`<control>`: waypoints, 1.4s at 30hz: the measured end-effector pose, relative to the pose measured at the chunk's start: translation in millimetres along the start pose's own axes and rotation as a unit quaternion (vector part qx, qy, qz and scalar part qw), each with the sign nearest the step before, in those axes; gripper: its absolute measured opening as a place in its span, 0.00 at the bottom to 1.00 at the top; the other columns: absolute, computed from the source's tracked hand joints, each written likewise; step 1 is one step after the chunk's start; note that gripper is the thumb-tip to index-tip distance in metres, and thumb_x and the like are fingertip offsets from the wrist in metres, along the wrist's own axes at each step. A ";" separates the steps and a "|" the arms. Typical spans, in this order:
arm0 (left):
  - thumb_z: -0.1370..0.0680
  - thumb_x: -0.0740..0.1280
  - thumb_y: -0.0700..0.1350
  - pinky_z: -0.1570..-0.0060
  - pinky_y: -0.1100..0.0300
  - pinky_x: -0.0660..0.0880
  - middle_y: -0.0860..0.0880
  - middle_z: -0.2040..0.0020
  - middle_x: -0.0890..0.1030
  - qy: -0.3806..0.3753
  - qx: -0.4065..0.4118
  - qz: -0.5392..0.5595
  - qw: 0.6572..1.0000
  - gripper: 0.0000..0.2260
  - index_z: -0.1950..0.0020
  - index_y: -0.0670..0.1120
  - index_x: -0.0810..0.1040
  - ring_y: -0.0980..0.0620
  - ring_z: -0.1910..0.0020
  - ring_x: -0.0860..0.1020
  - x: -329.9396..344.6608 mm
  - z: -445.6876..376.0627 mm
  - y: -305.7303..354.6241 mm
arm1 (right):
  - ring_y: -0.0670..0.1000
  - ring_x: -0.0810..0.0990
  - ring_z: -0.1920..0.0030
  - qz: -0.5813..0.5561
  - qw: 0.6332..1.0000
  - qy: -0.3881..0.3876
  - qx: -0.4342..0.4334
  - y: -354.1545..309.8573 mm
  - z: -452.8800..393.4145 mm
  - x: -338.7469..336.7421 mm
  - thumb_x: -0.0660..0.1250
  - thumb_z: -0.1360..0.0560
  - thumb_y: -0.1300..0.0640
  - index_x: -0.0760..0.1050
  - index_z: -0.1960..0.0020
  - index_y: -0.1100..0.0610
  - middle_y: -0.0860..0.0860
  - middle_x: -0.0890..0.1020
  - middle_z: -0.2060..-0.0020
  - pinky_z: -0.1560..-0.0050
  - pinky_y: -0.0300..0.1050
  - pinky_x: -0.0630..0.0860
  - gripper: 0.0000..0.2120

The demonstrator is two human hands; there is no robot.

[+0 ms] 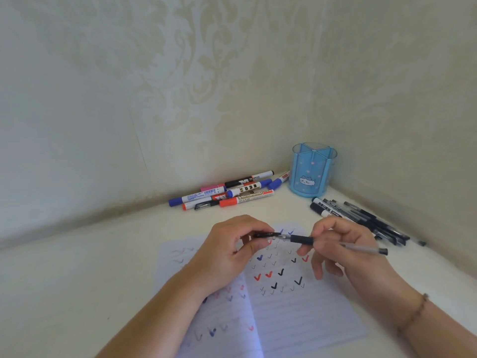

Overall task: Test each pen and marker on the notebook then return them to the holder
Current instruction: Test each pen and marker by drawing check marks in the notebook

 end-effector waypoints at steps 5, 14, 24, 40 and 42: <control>0.22 0.70 0.42 0.55 0.66 0.74 0.55 0.57 0.81 -0.016 0.022 -0.001 1.000 0.08 0.45 0.49 0.83 0.53 0.58 0.79 3.5 0.5 -0.5 | 0.54 0.72 0.80 -0.010 1.000 0.012 0.006 1.0 1.3 5.6 0.70 0.33 0.74 0.79 0.63 0.64 0.66 0.83 0.66 0.79 0.32 0.67 0.07; 0.24 0.68 0.33 0.61 0.66 0.77 0.52 0.63 0.83 0.003 0.004 0.068 0.998 0.10 0.48 0.43 0.85 0.55 0.66 0.82 4.2 -1.1 1.5 | 0.56 0.76 0.77 0.046 0.998 0.026 -0.029 0.7 4.0 12.4 0.74 0.37 0.65 0.83 0.64 0.60 0.60 0.86 0.64 0.72 0.39 0.74 0.03; 0.27 0.74 0.44 0.51 0.61 0.80 0.55 0.55 0.85 -0.034 -0.044 0.118 0.991 0.14 0.45 0.59 0.82 0.56 0.56 0.84 9.7 -8.3 7.3 | 0.44 0.79 0.66 0.078 0.992 0.011 -0.100 0.3 -3.3 8.7 0.74 0.31 0.58 0.83 0.58 0.52 0.48 0.84 0.59 0.67 0.35 0.73 0.03; 0.21 0.54 0.64 0.25 0.43 0.45 0.57 0.22 0.57 -0.049 -0.252 -0.338 0.905 0.25 0.24 0.59 0.59 0.50 0.22 0.50 -12.5 -17.4 -53.4 | 0.51 0.69 0.57 0.647 0.730 0.219 0.010 10.8 -36.1 -97.7 0.69 0.28 0.45 0.74 0.60 0.47 0.43 0.74 0.66 0.64 0.44 0.65 0.08; 0.20 0.51 0.64 0.25 0.41 0.41 0.56 0.21 0.52 -0.076 -0.269 -0.337 0.899 0.26 0.23 0.59 0.54 0.49 0.22 0.47 -11.5 -17.2 -53.3 | 0.52 0.70 0.55 0.652 0.724 0.225 0.000 13.7 -36.2 -98.5 0.69 0.28 0.44 0.76 0.57 0.46 0.46 0.77 0.62 0.62 0.44 0.66 0.07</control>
Point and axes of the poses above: each hand's wrist, its own z-axis away from the middle knuckle, its own x-axis out of the palm, y = z × x, the point moved 2 cm from there along -z, towards the middle knuckle
